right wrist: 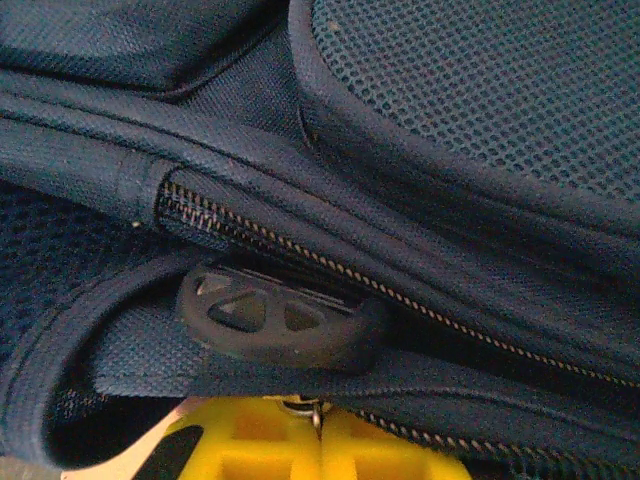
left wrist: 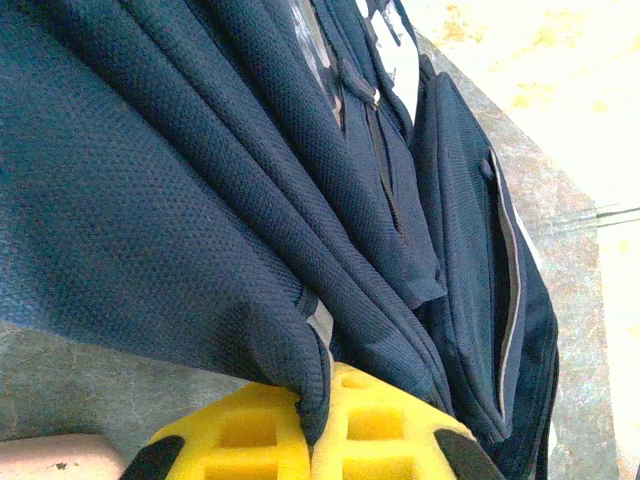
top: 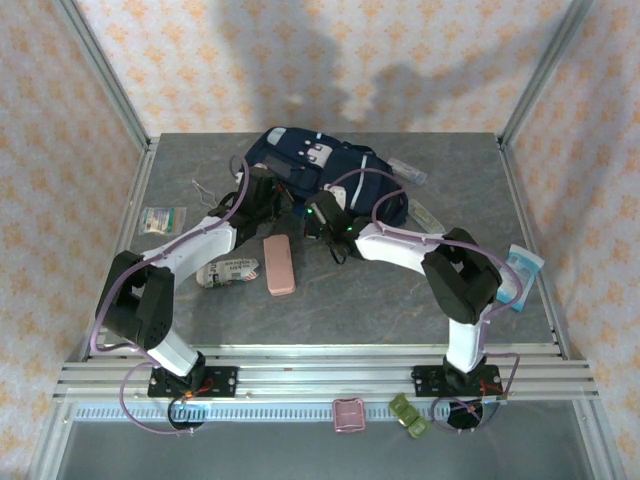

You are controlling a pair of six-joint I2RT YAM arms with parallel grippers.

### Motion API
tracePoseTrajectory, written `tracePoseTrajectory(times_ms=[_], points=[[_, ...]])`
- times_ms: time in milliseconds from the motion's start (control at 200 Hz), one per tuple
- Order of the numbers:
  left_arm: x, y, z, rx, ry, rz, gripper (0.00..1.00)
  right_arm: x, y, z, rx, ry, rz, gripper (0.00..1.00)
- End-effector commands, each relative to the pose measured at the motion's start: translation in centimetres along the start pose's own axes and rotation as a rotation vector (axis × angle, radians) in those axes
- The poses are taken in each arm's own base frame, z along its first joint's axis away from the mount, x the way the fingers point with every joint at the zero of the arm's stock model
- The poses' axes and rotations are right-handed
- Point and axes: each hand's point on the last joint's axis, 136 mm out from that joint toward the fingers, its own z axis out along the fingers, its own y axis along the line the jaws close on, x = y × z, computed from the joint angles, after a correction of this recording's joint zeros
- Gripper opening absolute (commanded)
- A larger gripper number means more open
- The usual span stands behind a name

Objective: Pack books, pencil case, and school supplies into a backpack

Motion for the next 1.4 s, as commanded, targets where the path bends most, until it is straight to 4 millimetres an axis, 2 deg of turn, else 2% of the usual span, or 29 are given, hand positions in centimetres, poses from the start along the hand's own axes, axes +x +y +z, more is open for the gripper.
tracePoseTrajectory(times_ms=[0,110,245,385,486,531,586,756,866,941,981,1031,1271,1396], points=[[-2.9,-2.3,-1.7,0.059,-0.101,0.047,0.0,0.3,-3.0,-1.5,0.033,0.047,0.034,0.0],[-2.9,-0.3,-1.1,0.0,-0.103,0.064,0.0,2.5,-6.9,-2.7,0.084,0.113,0.052,0.0],[-2.6,1.3,-0.5,-0.05,-0.099,0.085,0.0,3.6,-11.3,-4.0,0.17,0.138,0.051,0.0],[-3.1,2.7,-0.6,-0.102,-0.135,0.115,0.0,3.3,-15.9,-5.0,0.278,0.125,0.055,0.0],[-3.8,3.5,-0.3,-0.13,-0.153,0.13,0.0,2.5,-17.0,-5.7,0.319,0.105,0.027,0.0],[-4.3,3.8,-0.2,-0.142,-0.163,0.136,0.0,2.4,-16.4,-5.8,0.299,0.109,0.01,0.0],[-5.1,4.0,0.2,-0.162,-0.174,0.148,0.0,2.3,-14.7,-6.1,0.256,0.109,-0.03,0.0],[-8.6,4.3,1.9,-0.232,-0.219,0.171,0.0,2.9,-6.1,-6.8,-0.019,0.153,-0.091,0.0],[-10.3,3.4,2.5,-0.223,-0.239,0.188,0.0,2.2,-1.8,-6.6,-0.16,0.145,-0.055,0.0],[-10.5,2.4,2.0,-0.183,-0.241,0.184,0.37,1.9,0.4,-5.7,-0.241,0.157,-0.007,0.0],[-10.1,2.2,1.6,-0.158,-0.233,0.177,0.47,2.0,1.2,-5.0,-0.267,0.168,0.012,0.0],[-9.1,2.2,0.9,-0.127,-0.214,0.154,0.54,1.9,1.9,-4.2,-0.284,0.175,0.032,0.0],[-0.3,2.6,-2.8,-0.019,-0.082,0.109,0.65,3.2,3.1,-2.2,-0.321,0.23,0.056,0.0],[4.2,2.7,-3.7,0.051,-0.023,0.026,0.7,3.4,3.2,-2.1,-0.325,0.234,0.049,0.0]])
